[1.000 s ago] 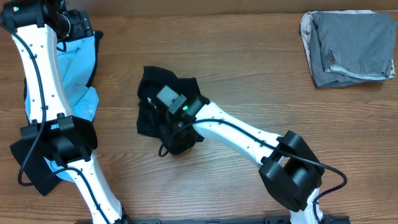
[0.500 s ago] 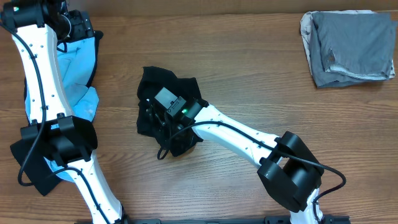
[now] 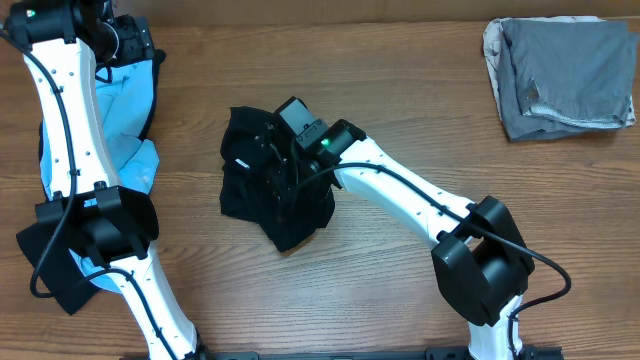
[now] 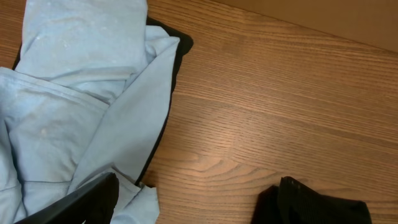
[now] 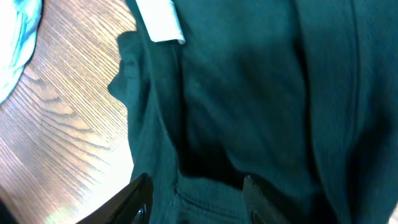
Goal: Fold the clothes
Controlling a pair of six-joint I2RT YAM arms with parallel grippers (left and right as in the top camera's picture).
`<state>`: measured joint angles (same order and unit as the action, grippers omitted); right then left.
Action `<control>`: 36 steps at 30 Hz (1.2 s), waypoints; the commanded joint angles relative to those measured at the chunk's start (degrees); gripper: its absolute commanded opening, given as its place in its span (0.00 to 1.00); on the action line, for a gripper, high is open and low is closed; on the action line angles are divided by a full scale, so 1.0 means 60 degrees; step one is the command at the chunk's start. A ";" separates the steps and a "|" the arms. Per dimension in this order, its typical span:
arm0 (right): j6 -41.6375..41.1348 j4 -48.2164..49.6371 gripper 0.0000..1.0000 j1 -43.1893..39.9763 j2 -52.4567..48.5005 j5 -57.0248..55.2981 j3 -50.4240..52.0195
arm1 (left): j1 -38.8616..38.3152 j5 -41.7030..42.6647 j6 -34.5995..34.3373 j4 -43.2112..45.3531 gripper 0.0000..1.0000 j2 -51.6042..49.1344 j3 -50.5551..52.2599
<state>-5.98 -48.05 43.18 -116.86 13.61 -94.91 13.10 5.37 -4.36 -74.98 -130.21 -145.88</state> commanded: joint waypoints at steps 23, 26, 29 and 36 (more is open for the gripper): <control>0.1038 0.0219 0.04 0.0397 -0.0616 -0.0237 -0.0291 | -0.0062 0.0069 -0.0058 0.0007 0.84 0.0022 -0.0069; 0.1042 -0.0106 0.04 0.0470 -0.0590 -0.0117 -0.0594 | -0.0047 0.0073 -0.0058 0.0018 0.84 0.0022 -0.0069; 0.1045 -0.0412 0.04 0.0692 -0.0579 -0.0004 -0.1177 | -0.0044 0.0069 -0.0058 0.0026 0.84 0.0022 -0.0069; 0.0871 0.0117 0.04 0.1749 -0.0579 -0.0004 -0.2397 | -0.0044 0.0069 -0.0058 0.0040 0.84 0.0022 -0.0069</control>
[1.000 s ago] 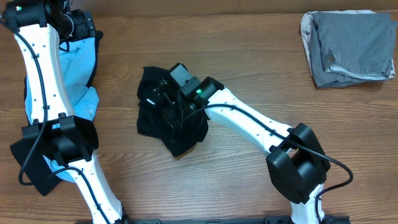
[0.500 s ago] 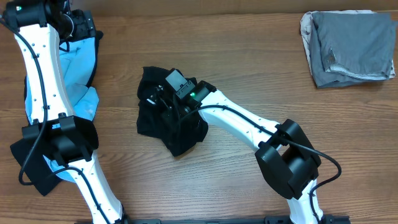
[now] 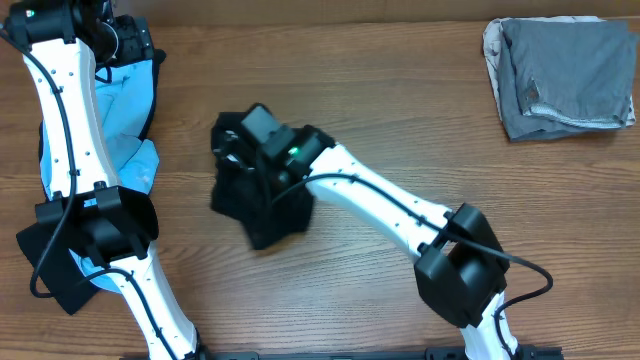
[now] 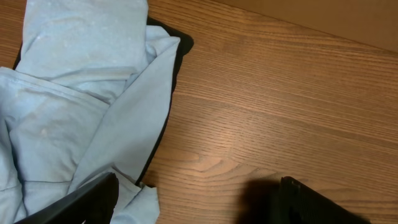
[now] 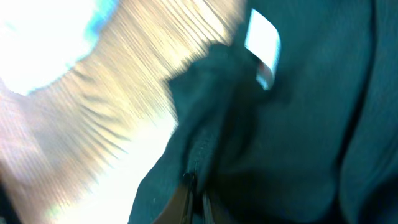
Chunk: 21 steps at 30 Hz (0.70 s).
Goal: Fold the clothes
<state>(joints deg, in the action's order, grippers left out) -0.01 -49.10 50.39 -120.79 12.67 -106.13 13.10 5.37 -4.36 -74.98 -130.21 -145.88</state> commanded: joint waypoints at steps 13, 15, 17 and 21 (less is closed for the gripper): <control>-0.1024 0.0688 1.00 0.0645 -0.0051 0.0109 -0.0499 | -0.0044 0.0073 0.0015 0.0007 0.84 0.0022 -0.0069; -0.1490 0.0353 1.00 0.0306 -0.0051 0.0117 -0.0499 | -0.0044 0.0069 0.0015 0.0007 0.84 0.0022 -0.0069; -0.1810 -0.0102 0.97 -0.0047 -0.0055 0.0178 -0.0488 | -0.0044 0.0066 0.0018 0.0018 0.84 0.0022 -0.0069; -0.1825 -0.0401 0.04 -0.0441 -0.0251 0.0492 -0.0189 | -0.0044 0.0073 0.0011 0.0047 0.84 0.0022 -0.0069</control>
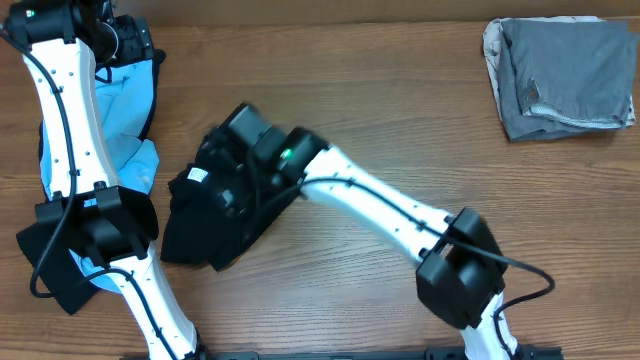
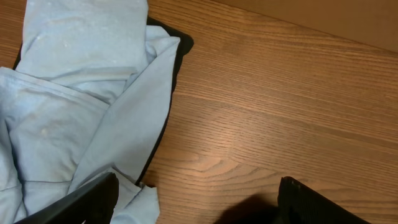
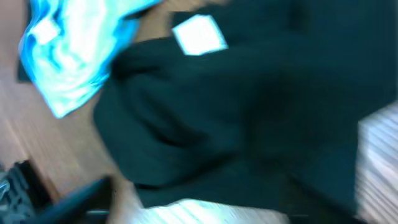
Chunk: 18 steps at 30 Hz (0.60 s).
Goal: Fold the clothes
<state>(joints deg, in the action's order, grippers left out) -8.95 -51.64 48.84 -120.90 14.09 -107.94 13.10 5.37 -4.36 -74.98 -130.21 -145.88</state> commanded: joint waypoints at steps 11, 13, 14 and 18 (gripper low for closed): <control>-0.0138 -0.0138 0.04 -0.0222 -0.2116 0.2539 0.0481 | -0.0047 0.0073 0.0011 -0.0004 0.84 0.0022 -0.0069; -0.0401 -0.0189 0.04 -0.0288 -0.2131 0.2412 0.0481 | -0.0047 0.0073 0.0011 0.0000 0.84 0.0018 -0.0069; -0.0623 -0.0200 0.04 -0.0382 -0.2131 0.2204 0.0481 | -0.0047 0.0073 0.0011 0.0000 0.84 0.0018 -0.0069; -0.1100 -0.0357 0.04 -0.1089 -0.2135 0.1909 0.0481 | -0.0047 0.0076 0.0007 0.0004 0.84 0.0018 -0.0069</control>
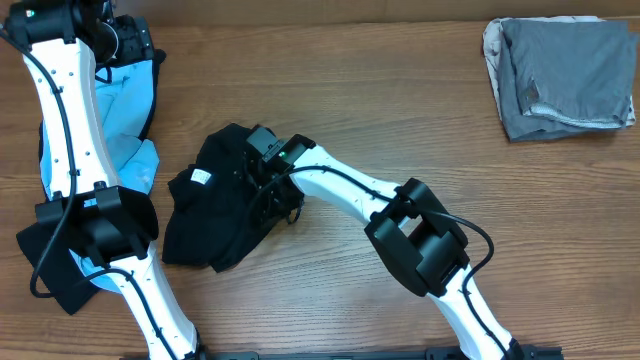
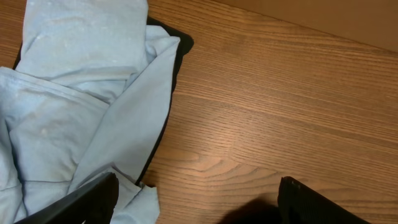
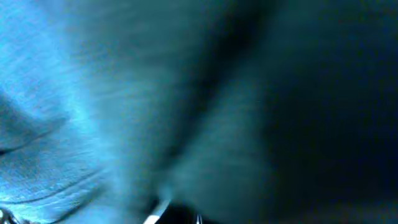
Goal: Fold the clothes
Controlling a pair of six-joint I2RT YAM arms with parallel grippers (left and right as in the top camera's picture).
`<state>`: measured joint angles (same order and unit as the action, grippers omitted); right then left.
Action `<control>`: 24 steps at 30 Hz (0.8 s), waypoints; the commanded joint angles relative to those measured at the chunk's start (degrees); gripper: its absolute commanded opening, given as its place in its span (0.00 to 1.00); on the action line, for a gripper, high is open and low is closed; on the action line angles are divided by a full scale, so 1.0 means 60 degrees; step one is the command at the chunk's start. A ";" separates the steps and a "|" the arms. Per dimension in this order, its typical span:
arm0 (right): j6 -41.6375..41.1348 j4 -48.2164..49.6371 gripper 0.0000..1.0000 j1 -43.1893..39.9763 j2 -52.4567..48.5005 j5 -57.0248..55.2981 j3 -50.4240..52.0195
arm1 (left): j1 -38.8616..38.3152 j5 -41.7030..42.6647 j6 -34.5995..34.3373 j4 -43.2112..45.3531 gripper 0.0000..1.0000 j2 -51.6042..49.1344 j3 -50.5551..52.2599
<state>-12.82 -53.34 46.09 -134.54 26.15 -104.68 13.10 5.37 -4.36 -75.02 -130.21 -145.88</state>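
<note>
A crumpled black garment (image 1: 215,215) with a white label (image 1: 202,177) lies left of the table's middle. My right gripper (image 1: 267,183) is pressed into its right side. In the right wrist view, blurred dark cloth (image 3: 186,93) fills the frame, and the jaws (image 3: 177,215) stand close together on a fold. High at the far left, my left gripper (image 2: 199,180) hangs open and empty over the wood, beside a light blue garment (image 2: 74,93) (image 1: 128,100).
A folded grey pile (image 1: 562,72) sits at the far right corner. Dark cloth (image 1: 60,275) lies under the left arm (image 1: 70,120) near the front left. Bare wooden table (image 1: 420,120) lies between the black garment and the grey pile.
My right gripper was open at the black garment's upper left part. It is now further right, dug into the garment's right side, with its jaws close together. The garment and the left arm are unchanged.
The black garment was a tight bundle at mid-table with my right gripper on it. Then the gripper was shut on an edge, further left. Later the garment lay spread out to the left and the gripper was open. Now it grips the right side.
</note>
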 commanded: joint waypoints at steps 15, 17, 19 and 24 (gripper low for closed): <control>0.0033 -0.0477 0.04 -0.3938 0.0138 0.0025 -0.0069 | -0.0146 0.0113 0.0007 -0.0076 0.84 -0.0459 -0.0069; 0.0182 -0.0525 0.08 -0.4018 0.0138 0.0481 -0.0069 | -0.0157 0.0117 0.0004 -0.0109 0.84 -0.0590 -0.0069; 0.0193 -0.0656 0.29 -0.4007 0.0138 0.0889 -0.0069 | -0.0171 0.0113 0.0007 -0.0138 0.84 -0.0667 -0.0069; 0.0193 -0.0892 0.61 -0.3457 0.0138 0.1668 -0.0062 | -0.0171 0.0109 0.0011 -0.0131 0.84 -0.0674 -0.0069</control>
<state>-12.27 -58.48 22.41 -134.37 32.08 -104.92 12.71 5.39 -4.36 -75.68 -133.84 -145.88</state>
